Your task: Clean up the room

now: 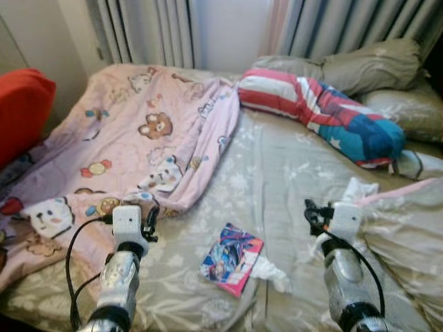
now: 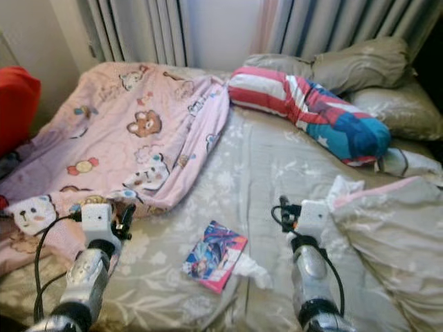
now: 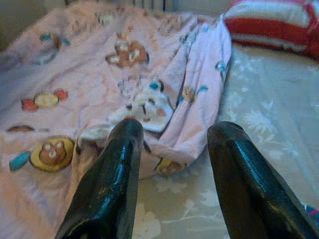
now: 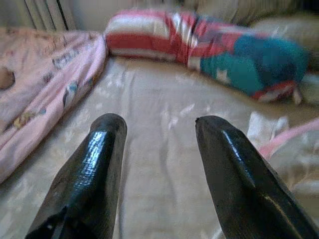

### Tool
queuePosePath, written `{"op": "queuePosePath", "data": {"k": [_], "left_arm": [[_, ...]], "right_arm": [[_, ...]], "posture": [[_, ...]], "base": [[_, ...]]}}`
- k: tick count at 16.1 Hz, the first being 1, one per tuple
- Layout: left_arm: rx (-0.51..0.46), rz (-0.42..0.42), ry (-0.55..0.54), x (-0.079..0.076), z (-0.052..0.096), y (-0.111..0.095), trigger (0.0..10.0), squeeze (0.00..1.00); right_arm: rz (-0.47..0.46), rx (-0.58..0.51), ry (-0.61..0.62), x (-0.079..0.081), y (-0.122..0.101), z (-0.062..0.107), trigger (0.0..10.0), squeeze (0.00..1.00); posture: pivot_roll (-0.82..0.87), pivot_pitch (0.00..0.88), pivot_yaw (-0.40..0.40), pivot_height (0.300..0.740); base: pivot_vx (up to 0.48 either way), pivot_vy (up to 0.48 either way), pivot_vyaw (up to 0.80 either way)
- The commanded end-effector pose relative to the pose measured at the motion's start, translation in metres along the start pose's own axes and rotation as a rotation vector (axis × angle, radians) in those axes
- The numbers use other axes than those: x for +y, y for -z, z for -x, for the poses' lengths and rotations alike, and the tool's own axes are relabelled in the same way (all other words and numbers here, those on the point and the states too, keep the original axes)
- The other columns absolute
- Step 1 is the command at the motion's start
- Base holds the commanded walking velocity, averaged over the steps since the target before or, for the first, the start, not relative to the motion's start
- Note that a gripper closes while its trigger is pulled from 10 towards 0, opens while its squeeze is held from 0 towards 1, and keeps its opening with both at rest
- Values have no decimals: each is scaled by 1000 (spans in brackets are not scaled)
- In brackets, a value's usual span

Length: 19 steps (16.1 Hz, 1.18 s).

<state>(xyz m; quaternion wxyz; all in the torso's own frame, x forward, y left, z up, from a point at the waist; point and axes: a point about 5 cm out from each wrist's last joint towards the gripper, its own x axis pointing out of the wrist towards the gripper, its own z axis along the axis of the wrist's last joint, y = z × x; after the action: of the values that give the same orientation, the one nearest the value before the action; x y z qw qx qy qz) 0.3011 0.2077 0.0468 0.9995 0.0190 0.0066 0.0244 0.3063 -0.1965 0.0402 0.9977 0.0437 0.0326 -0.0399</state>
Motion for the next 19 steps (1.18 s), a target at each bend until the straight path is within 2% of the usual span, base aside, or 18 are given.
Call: {"op": "queuePosePath", "data": {"k": [1, 5, 8, 10, 14, 18, 19], "left_arm": [[-27, -23, 15, -1, 5, 0, 10000, 0], [-36, -60, 35, 0, 20, 8, 10000, 0], [-15, -70, 18, 11, 43, 19, 10000, 0], [-21, -71, 29, 11, 49, 19, 10000, 0], [-13, -73, 35, 11, 46, 16, 10000, 0], [-19, -66, 20, 12, 43, 11, 10000, 0], [-18, -70, 29, 11, 43, 10, 10000, 0]], "right_arm": [[17, -12, 5, -7, 2, 6, 10000, 0], [46, -31, 2, -14, 13, 23, 10000, 0], [57, -29, 33, -23, 23, 42, 10000, 0], [71, -32, 14, -22, 26, 50, 10000, 0], [82, -19, 10, -22, 29, 55, 10000, 0], [92, 55, 7, -21, 37, 56, 10000, 0], [107, 69, -3, -20, 37, 54, 10000, 0]], "posture": [[126, 77, -73, 740], [117, 61, -84, 740], [110, 72, -86, 740], [100, 89, -89, 740], [90, 109, -99, 740], [93, 118, -92, 740], [91, 121, -88, 727]], "base": [[0, 0, 0], [0, 0, 0], [0, 0, 0], [0, 0, 0], [0, 0, 0], [0, 0, 0], [0, 0, 0]]}}
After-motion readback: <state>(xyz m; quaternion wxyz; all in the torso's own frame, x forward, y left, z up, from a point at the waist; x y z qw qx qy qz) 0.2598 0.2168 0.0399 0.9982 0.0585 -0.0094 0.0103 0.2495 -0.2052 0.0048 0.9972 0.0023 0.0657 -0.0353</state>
